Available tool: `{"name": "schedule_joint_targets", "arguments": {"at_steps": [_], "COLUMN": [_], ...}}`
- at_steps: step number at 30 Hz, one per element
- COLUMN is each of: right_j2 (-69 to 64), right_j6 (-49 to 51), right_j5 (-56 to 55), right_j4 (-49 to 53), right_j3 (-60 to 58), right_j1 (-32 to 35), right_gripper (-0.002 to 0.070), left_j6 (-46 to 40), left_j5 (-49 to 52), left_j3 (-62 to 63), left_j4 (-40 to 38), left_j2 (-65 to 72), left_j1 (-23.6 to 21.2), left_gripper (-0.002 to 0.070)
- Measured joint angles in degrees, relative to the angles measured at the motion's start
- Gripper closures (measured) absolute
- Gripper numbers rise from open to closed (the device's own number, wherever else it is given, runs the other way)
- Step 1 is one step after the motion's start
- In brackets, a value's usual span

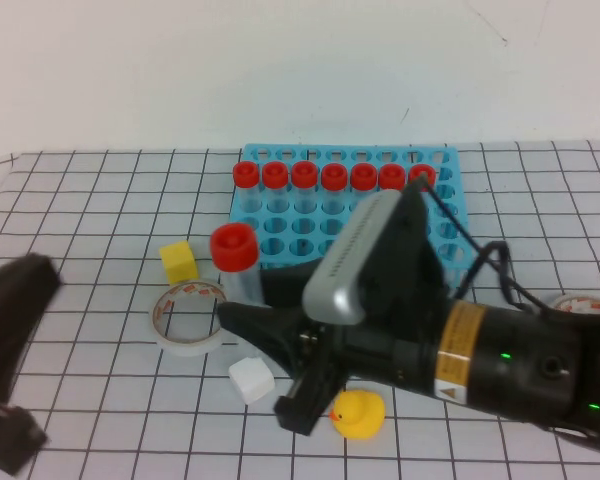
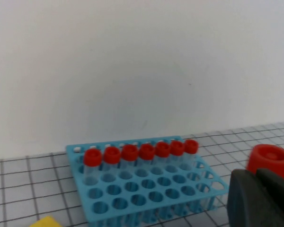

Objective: Place the test tubes

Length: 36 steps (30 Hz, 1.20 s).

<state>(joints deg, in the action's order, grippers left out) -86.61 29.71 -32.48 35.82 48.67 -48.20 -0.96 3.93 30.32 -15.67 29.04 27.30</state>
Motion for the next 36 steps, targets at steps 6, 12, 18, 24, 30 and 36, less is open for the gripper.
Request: {"name": "schedule_joint_targets", "arguments": {"at_steps": [6,12,18,24,30,36], "right_j2": [-4.26,-4.46,-4.46,-4.46,-4.46,-4.46], "right_j6": [0.11,0.82,0.96,1.05,1.05,1.05], "right_j5": [-4.39,-4.38,-4.38,-4.74,-4.74,-4.6], "right_j4": [0.0,1.78,5.08,6.23,7.62,8.37], "right_j3": [3.19,3.58,3.58,3.58,3.58,3.58], "right_j1": [-0.14,-0.27,-0.27,-0.9,-1.72,-1.85], "right_gripper": [0.0444,0.0444,0.0444,0.0444,0.0444,0.0444], "left_j6": [-0.36,-0.53,-0.62,-0.87,-0.87,-0.87], "left_j5": [-3.93,-4.8,-8.09,-9.43,-9.91,-9.71], "left_j3": [0.0,0.0,0.0,0.05,0.05,0.05], "left_j4": [1.07,2.61,2.72,2.81,2.81,2.81], "left_j2": [3.67,7.61,10.75,12.81,14.07,14.07], "left_j1": [7.48,8.63,8.63,8.63,8.63,8.75], "left_gripper": [0.0633,0.0264,0.0102,0.0116,0.0122,0.0195]}}
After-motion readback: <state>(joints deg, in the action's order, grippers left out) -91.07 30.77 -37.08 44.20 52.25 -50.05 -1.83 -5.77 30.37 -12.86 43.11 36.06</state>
